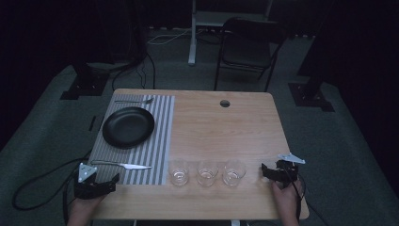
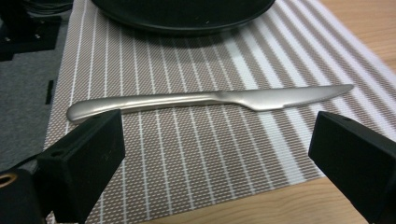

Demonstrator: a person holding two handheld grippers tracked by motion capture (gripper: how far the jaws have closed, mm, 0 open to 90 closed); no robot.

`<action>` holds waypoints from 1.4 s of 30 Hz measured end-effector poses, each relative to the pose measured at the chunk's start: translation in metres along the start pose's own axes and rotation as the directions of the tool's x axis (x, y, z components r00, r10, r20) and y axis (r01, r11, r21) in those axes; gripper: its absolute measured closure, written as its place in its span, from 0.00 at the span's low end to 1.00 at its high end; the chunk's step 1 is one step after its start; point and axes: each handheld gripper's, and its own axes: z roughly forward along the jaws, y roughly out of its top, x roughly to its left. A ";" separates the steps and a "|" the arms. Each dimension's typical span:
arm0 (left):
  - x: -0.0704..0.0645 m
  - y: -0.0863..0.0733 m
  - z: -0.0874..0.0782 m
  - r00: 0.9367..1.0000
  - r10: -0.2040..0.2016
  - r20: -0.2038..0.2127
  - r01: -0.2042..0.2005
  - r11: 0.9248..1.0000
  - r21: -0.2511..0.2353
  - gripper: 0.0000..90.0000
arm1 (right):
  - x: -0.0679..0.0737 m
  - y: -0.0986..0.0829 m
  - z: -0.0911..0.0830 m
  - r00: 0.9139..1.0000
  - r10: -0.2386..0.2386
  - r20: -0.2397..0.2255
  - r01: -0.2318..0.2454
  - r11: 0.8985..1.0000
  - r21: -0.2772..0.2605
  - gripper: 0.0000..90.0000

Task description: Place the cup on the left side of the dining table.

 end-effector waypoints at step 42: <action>-0.055 0.061 -0.020 0.918 0.218 0.332 -0.169 0.971 -0.170 0.05 | 0.000 0.000 0.000 1.000 0.000 0.000 0.000 1.000 0.000 0.13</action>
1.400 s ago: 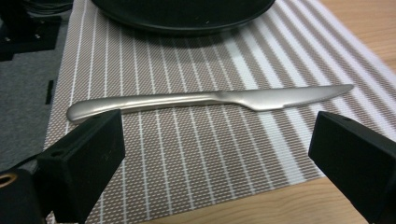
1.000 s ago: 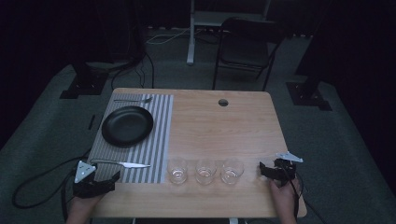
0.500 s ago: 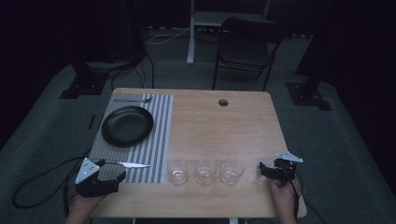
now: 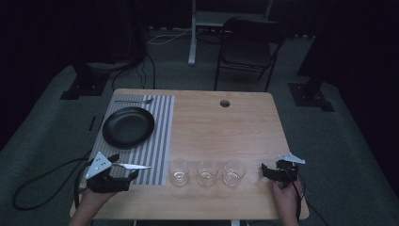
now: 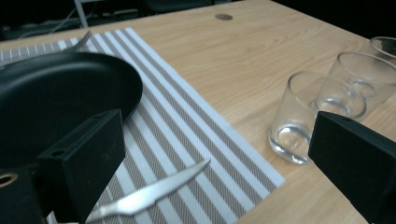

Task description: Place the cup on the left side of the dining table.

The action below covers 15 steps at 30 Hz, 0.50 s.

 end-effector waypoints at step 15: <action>-0.023 0.029 0.024 0.990 0.114 0.087 -0.116 0.993 0.018 0.05 | 0.000 0.000 0.000 1.000 -0.002 0.000 0.002 1.000 -0.001 0.13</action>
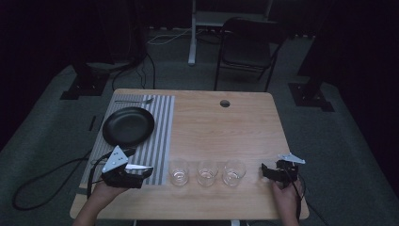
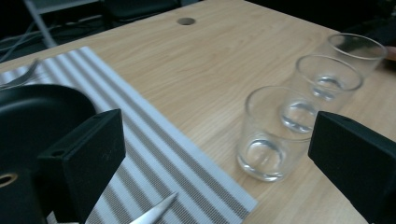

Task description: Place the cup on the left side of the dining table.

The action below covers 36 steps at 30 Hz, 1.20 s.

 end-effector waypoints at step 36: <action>-0.056 0.055 0.068 0.962 0.159 0.222 -0.169 0.985 0.028 0.06 | 0.000 0.000 0.000 1.000 0.000 0.000 0.000 1.000 0.000 0.13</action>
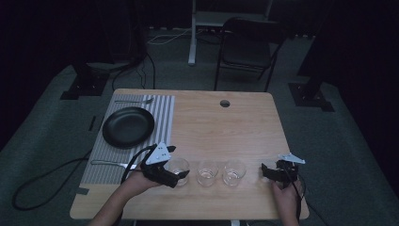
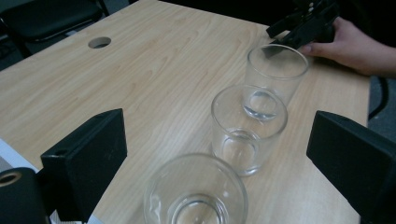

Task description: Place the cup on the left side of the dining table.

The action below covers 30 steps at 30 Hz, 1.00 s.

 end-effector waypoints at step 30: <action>-0.027 0.046 0.061 0.983 0.091 0.158 -0.103 0.992 0.071 0.06 | 0.000 0.000 0.000 1.000 0.001 0.000 -0.001 1.000 0.000 0.13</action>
